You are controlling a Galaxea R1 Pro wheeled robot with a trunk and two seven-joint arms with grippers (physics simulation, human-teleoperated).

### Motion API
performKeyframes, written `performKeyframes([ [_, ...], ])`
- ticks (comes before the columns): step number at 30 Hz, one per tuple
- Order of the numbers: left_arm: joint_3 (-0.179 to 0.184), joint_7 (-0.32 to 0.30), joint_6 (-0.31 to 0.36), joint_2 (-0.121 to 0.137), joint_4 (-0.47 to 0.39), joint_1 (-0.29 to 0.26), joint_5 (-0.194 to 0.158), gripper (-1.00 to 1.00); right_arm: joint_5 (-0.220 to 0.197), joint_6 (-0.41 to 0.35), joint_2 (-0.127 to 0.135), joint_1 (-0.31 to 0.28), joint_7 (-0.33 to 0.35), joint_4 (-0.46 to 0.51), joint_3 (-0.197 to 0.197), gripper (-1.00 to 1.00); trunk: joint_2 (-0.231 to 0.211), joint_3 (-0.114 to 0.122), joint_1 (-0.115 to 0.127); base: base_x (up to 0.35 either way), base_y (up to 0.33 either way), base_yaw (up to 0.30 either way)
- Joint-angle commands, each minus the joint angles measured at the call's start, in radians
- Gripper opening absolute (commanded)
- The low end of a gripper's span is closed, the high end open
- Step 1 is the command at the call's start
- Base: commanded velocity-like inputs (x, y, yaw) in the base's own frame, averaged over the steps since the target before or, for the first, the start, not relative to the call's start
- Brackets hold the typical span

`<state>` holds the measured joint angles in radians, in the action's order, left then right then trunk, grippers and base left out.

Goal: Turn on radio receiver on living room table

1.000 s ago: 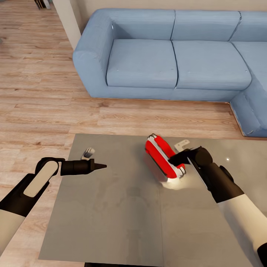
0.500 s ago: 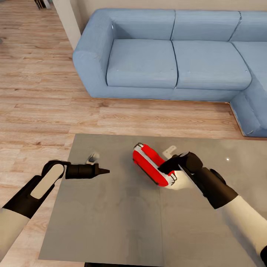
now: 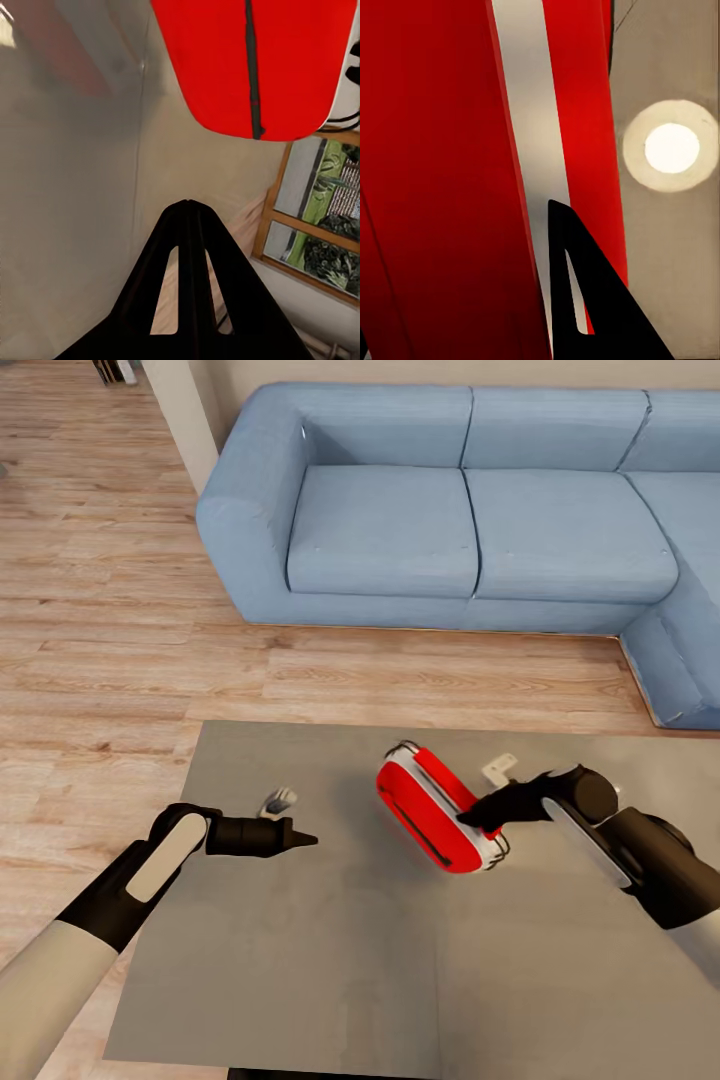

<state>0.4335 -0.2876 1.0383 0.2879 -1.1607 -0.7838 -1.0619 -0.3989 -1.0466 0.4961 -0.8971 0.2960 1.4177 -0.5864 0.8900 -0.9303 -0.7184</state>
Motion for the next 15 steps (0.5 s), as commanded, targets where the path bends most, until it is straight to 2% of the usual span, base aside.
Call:
performKeyframes([
  [1, 0.000, 0.000, -0.001, 0.000, 0.000, 0.000, 0.000, -1.00, -0.018, -0.001, 0.007, 0.000, 0.000, 0.000, -0.001, -1.00, 0.000, 0.000, 0.000, 0.000, 0.000, 0.000],
  [5, -0.003, 0.001, 0.000, 0.000, 0.001, 0.000, 0.001, -1.00, -0.033, -0.001, 0.024, 0.000, -0.001, -0.002, -0.005, -1.00, 0.000, 0.000, 0.000, 0.000, 0.000, 0.000],
  [12, -0.007, 0.002, -0.001, 0.003, 0.001, 0.000, 0.002, -1.00, -0.045, -0.001, 0.080, 0.000, -0.001, -0.002, -0.036, -1.00, 0.000, 0.000, 0.000, 0.000, 0.000, 0.000],
  [15, -0.007, 0.002, -0.004, 0.004, 0.001, 0.000, 0.002, -1.00, -0.065, -0.001, 0.087, 0.000, -0.002, -0.002, -0.038, -1.00, 0.000, 0.000, 0.000, 0.000, 0.000, 0.000],
])
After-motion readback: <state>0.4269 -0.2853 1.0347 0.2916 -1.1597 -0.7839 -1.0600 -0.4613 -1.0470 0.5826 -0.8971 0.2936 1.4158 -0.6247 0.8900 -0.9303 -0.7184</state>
